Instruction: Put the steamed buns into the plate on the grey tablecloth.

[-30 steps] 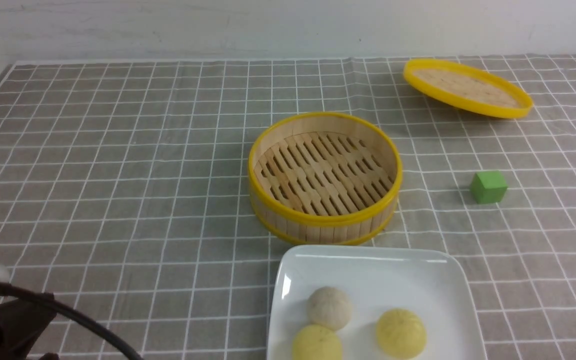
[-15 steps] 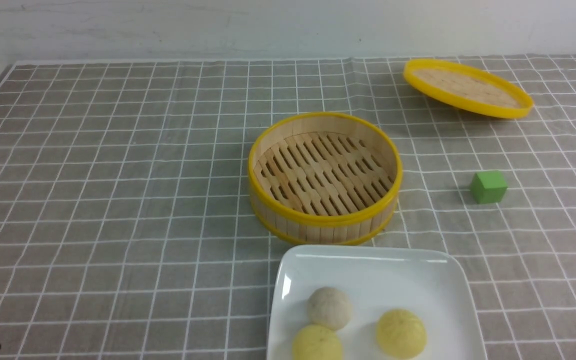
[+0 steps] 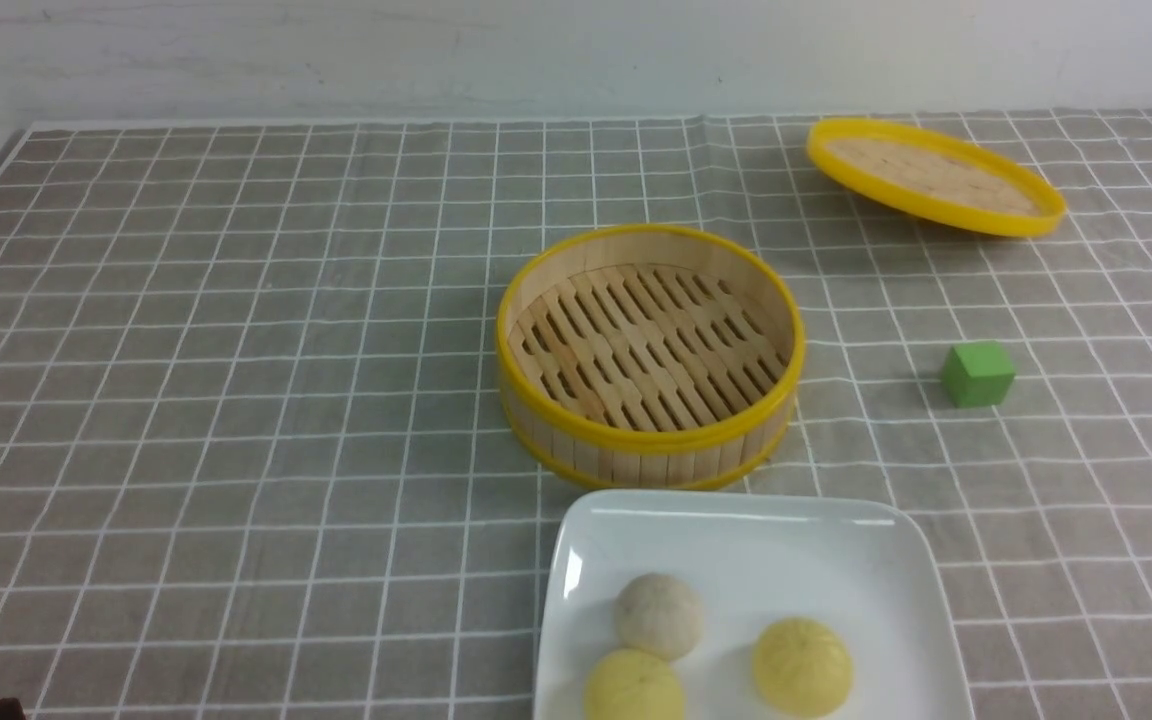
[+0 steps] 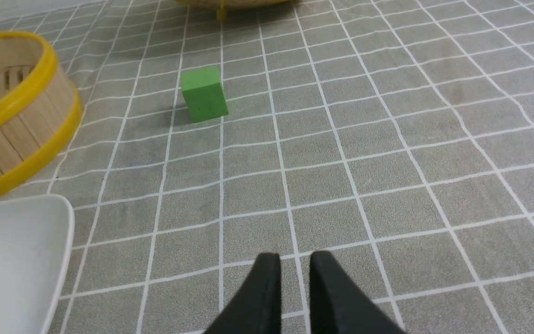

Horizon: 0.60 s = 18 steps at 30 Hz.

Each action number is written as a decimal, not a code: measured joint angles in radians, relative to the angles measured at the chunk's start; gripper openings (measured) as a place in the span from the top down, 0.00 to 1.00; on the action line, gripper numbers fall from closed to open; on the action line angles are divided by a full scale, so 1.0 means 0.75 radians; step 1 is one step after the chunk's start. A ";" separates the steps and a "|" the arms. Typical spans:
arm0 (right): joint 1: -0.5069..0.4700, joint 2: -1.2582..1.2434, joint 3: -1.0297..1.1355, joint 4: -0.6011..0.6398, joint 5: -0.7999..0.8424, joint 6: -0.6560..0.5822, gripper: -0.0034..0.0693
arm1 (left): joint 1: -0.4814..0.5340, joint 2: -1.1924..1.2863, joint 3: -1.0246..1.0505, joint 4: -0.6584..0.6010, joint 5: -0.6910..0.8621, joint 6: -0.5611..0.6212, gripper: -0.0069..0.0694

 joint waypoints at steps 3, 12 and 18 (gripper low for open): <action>0.000 0.000 0.000 0.000 0.000 0.000 0.78 | 0.000 0.000 0.000 0.001 0.000 0.000 0.83; 0.000 0.000 0.000 0.000 0.000 0.000 0.77 | 0.000 0.000 0.000 0.003 0.001 0.000 0.82; 0.000 0.000 0.000 0.000 0.000 0.000 0.75 | 0.000 0.000 0.000 0.003 0.001 0.000 0.81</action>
